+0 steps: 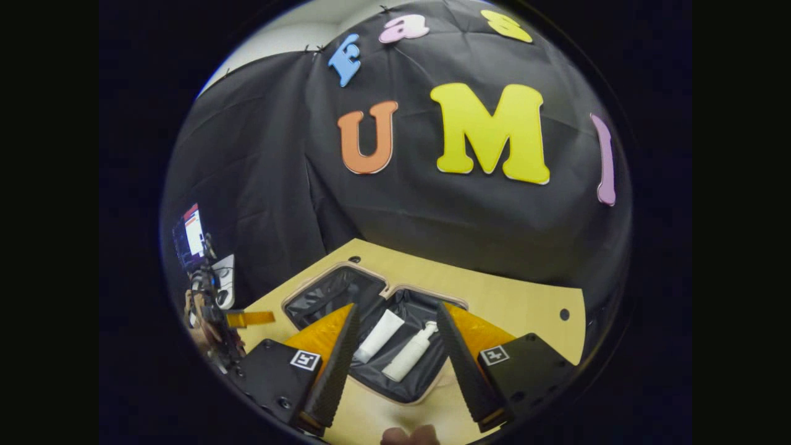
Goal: First open the suitcase, pack the skin care products into it, and then close the suitcase.
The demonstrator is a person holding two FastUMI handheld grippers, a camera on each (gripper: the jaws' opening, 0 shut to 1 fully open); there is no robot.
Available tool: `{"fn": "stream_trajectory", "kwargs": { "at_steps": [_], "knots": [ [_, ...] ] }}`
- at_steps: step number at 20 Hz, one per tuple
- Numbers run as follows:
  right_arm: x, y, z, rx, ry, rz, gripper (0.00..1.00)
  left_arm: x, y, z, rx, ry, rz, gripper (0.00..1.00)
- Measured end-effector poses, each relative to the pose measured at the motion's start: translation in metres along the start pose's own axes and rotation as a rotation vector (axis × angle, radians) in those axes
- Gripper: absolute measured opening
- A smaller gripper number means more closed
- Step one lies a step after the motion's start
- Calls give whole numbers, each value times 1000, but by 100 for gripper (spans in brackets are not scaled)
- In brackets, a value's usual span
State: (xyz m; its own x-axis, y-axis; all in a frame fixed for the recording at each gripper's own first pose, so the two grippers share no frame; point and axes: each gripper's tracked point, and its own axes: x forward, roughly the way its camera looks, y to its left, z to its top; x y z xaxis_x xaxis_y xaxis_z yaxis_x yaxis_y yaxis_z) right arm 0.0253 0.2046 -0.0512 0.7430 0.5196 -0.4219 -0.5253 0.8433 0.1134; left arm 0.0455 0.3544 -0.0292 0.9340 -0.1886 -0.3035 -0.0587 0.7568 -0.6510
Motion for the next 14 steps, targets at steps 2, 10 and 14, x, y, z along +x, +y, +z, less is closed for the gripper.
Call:
{"fn": "stream_trajectory", "kwargs": {
  "at_steps": [2,10,14],
  "knots": [
    [-12,-12,-5,-21,-2,-42,77,16,29,26,-47,-14,-15,97],
    [-41,-40,-6,-113,-4,-194,79,96,144,75,-446,-28,-19,96],
    [-50,-23,1,-227,-23,-199,79,124,152,78,-574,-51,-69,90]
  ]
}}
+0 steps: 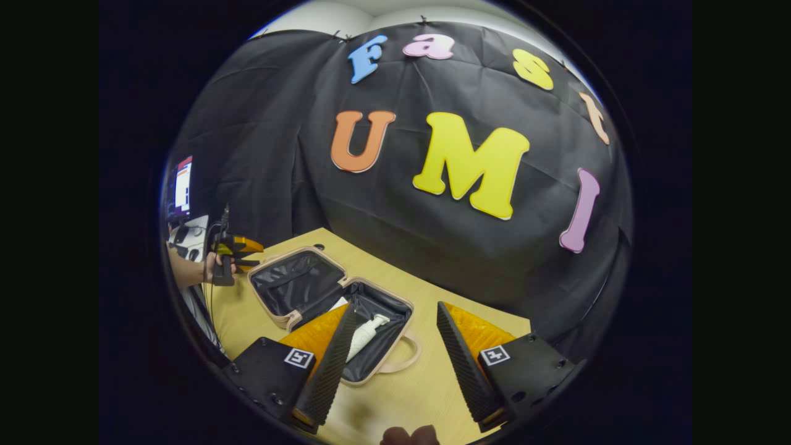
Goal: First open the suitcase, pack the skin care products into it, and then close the suitcase.
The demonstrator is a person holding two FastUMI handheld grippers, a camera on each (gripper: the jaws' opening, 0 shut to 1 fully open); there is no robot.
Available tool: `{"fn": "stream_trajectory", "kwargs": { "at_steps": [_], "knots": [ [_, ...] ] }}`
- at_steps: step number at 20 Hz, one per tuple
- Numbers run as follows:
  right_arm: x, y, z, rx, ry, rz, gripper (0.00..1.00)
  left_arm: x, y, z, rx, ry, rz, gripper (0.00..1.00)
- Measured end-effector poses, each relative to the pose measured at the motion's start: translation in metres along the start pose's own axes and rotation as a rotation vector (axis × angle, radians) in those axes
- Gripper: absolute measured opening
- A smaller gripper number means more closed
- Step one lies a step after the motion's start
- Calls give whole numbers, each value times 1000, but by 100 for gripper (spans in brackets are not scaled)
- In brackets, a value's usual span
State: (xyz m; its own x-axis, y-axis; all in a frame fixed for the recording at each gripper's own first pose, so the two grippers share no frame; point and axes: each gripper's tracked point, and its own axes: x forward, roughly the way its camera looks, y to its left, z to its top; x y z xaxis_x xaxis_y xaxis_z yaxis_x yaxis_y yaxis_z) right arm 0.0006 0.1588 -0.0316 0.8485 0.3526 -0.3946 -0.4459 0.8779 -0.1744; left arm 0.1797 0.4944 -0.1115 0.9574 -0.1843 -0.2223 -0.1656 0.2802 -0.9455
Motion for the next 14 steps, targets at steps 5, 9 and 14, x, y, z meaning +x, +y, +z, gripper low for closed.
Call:
{"fn": "stream_trajectory", "kwargs": {
  "at_steps": [5,9,14],
  "knots": [
    [-12,-2,-7,40,27,-22,79,34,1,6,-134,-5,-12,66],
    [-15,-15,-23,96,44,-58,80,44,1,3,-186,15,6,52],
    [-27,-28,-26,151,7,-75,79,27,-32,14,-165,-12,-13,11]
  ]
}}
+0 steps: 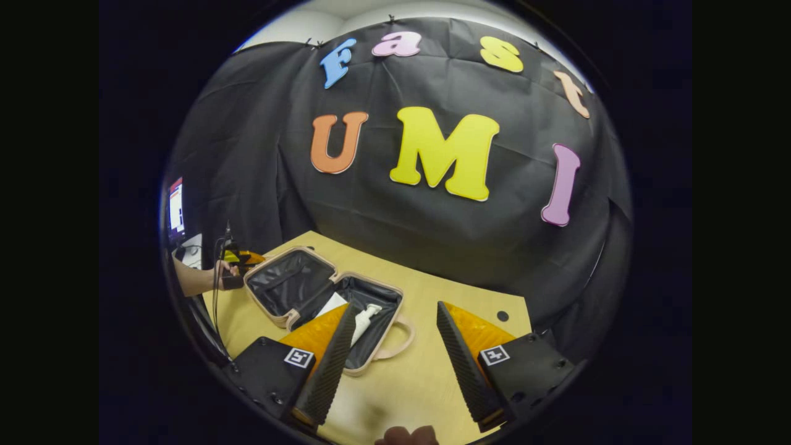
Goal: First open the suitcase, pack the skin care products into it, and then close the suitcase.
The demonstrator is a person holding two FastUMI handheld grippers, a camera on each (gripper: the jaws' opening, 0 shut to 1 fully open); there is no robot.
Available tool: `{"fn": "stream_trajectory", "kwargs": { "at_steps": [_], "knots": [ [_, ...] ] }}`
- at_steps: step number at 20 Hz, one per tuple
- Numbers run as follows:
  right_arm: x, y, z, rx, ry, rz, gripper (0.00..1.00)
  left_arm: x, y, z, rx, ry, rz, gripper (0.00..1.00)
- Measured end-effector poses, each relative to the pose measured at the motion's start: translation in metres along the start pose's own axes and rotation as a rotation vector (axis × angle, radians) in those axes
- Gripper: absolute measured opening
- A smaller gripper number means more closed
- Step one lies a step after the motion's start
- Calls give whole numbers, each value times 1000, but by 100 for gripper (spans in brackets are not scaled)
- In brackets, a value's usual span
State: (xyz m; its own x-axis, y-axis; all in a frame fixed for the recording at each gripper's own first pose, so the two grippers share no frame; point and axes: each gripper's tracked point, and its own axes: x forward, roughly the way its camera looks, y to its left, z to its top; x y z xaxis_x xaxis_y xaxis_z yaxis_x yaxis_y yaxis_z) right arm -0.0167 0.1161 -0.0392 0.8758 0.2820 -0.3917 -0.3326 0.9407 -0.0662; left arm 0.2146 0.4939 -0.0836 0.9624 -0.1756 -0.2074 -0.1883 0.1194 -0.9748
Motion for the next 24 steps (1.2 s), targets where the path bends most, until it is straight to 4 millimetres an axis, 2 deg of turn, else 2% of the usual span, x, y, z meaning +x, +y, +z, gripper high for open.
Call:
{"fn": "stream_trajectory", "kwargs": {
  "at_steps": [3,6,9,11,13,17,21,24],
  "knots": [
    [-4,-2,5,23,-40,2,79,-12,-54,-6,96,3,-53,10],
    [-11,-14,18,53,-102,-29,79,-25,-119,-26,206,-1,-124,11],
    [-23,-39,24,95,-167,-93,77,-34,-171,-66,345,1,-158,11],
    [-28,-52,28,117,-198,-128,79,-40,-205,-104,436,8,-181,11],
    [-33,-63,25,133,-212,-148,79,-45,-233,-147,541,12,-193,11],
    [-46,-87,18,152,-227,-196,79,-24,-263,-237,800,8,-162,12],
    [-62,-113,10,153,-233,-255,77,-16,-257,-313,1029,5,-139,11],
    [-77,-135,3,158,-222,-300,79,-4,-243,-348,1172,-8,-118,11]
  ]
}}
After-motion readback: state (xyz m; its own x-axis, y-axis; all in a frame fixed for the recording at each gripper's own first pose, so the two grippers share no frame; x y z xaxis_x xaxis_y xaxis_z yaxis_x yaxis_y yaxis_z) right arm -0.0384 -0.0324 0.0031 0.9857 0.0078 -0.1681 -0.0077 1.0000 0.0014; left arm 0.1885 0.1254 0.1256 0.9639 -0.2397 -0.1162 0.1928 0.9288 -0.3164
